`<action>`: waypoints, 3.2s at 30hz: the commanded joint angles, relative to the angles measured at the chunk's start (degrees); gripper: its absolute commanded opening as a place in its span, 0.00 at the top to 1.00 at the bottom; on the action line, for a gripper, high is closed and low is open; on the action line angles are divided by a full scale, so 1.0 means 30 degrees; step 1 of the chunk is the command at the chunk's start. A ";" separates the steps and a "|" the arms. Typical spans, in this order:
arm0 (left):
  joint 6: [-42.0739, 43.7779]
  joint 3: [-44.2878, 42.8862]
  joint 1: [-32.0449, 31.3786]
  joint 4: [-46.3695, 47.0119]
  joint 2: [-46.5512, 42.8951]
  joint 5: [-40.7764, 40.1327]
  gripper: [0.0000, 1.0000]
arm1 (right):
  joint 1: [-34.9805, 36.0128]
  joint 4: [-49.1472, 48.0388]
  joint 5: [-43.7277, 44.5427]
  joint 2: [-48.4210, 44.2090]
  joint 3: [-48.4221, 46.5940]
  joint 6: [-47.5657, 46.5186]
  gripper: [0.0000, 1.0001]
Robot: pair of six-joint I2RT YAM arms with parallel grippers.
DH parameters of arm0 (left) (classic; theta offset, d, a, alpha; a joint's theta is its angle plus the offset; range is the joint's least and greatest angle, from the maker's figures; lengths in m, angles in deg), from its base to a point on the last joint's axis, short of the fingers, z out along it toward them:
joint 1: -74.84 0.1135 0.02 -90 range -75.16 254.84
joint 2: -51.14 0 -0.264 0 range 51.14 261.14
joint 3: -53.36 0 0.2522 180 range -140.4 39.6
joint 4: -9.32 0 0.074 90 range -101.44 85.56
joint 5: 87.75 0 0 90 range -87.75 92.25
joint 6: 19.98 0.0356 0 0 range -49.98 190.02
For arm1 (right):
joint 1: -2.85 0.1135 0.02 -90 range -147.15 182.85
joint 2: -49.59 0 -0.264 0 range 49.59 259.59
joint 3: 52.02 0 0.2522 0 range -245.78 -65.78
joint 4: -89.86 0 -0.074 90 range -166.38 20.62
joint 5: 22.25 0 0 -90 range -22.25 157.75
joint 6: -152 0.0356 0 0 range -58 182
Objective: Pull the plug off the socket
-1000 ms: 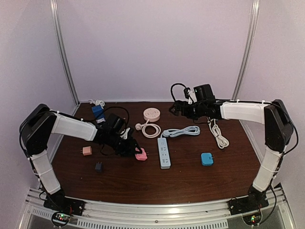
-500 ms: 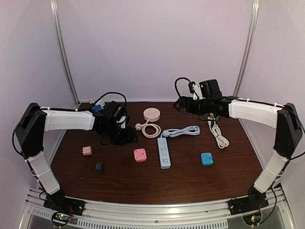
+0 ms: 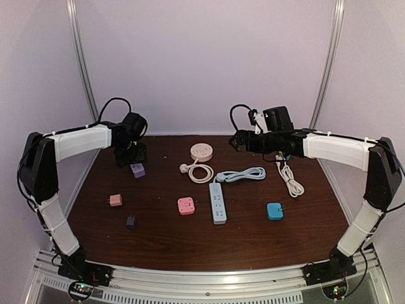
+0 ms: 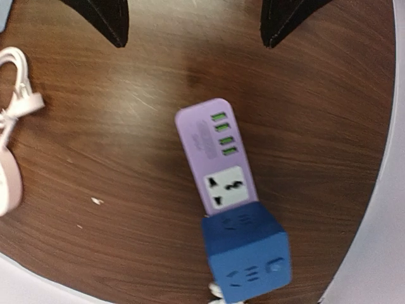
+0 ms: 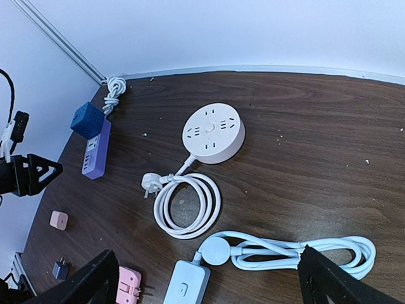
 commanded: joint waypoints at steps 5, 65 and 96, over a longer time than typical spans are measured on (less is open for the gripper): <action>0.1423 -0.2476 0.2037 0.0004 0.3434 -0.0543 0.21 | 0.0352 -0.0590 0.0109 -0.0454 0.0325 0.0134 0.00; -0.3472 0.5212 -0.6630 0.2035 0.1242 0.2063 0.56 | 0.2256 -0.0906 0.0392 0.2109 -0.1511 0.0164 0.01; 0.0610 0.0827 -0.4556 -0.0708 -0.1592 0.3000 0.14 | 0.2412 -0.1249 0.0229 0.2014 -0.0788 0.0794 0.00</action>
